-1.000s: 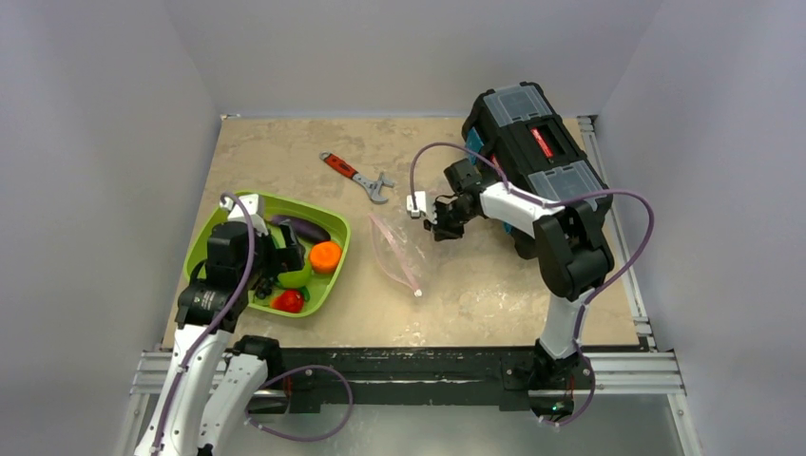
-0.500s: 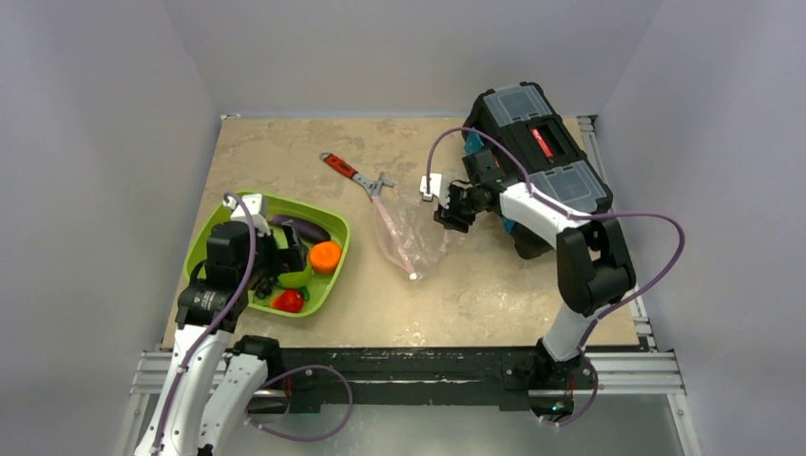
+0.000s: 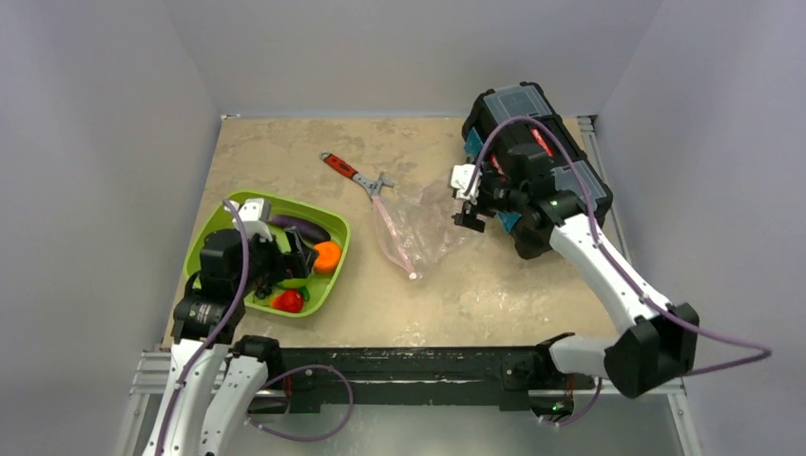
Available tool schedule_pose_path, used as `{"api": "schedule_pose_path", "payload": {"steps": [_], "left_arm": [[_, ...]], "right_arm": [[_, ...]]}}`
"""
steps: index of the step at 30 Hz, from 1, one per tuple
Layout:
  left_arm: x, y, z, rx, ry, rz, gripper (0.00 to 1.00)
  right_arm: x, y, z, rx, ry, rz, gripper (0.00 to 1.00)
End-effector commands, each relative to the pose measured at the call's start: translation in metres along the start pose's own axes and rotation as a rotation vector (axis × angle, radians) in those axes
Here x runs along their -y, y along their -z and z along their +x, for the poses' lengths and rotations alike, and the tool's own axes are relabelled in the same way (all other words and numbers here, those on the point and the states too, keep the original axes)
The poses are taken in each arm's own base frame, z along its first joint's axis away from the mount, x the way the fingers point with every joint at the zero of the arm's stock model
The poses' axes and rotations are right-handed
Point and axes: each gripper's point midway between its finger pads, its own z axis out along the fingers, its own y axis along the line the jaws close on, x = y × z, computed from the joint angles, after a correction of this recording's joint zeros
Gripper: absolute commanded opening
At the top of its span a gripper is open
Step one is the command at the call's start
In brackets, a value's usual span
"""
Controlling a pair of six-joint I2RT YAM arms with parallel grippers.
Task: Open the zip-top bag and remove the fake food
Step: Move the zipper food storage bag to the center of the board, then reset both arms
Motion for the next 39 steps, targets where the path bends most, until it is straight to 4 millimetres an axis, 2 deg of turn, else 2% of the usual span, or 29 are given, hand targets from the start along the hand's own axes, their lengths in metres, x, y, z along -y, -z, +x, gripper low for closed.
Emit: {"api": "schedule_pose_path", "payload": {"steps": [1,6,7,11,13,18,21,28,35,39], "left_arm": [[0.023,0.008,-0.008,0.054,0.042,0.119,1.00],[0.040,0.031,-0.023,0.102,0.074,0.184,1.00],[0.055,0.047,-0.033,0.117,0.095,0.241,1.00],[0.066,0.064,-0.046,0.158,0.114,0.276,1.00],[0.067,0.069,-0.050,0.175,0.122,0.277,1.00],[0.072,0.080,-0.055,0.190,0.156,0.291,1.00],[0.074,0.086,-0.059,0.217,0.171,0.304,1.00],[0.075,0.094,-0.059,0.243,0.158,0.308,1.00],[0.073,0.095,-0.050,0.210,0.142,0.299,1.00],[0.074,0.099,-0.048,0.207,0.129,0.306,1.00]], "right_arm": [[-0.001,0.036,-0.033,0.102,-0.008,0.053,0.87],[0.010,0.064,-0.054,0.158,-0.159,0.132,0.98],[0.024,0.075,-0.059,0.182,-0.282,0.226,0.99],[0.037,0.093,-0.056,0.188,-0.372,0.327,0.99],[0.037,0.100,-0.059,0.195,-0.386,0.342,0.99],[0.038,0.117,-0.064,0.180,-0.502,0.387,0.99],[0.035,0.127,-0.070,0.196,-0.506,0.398,0.99],[0.014,0.139,-0.081,0.256,-0.439,0.307,0.99],[0.014,0.144,-0.084,0.283,-0.433,0.293,0.99],[0.024,0.149,-0.084,0.294,-0.481,0.358,0.99]]}}
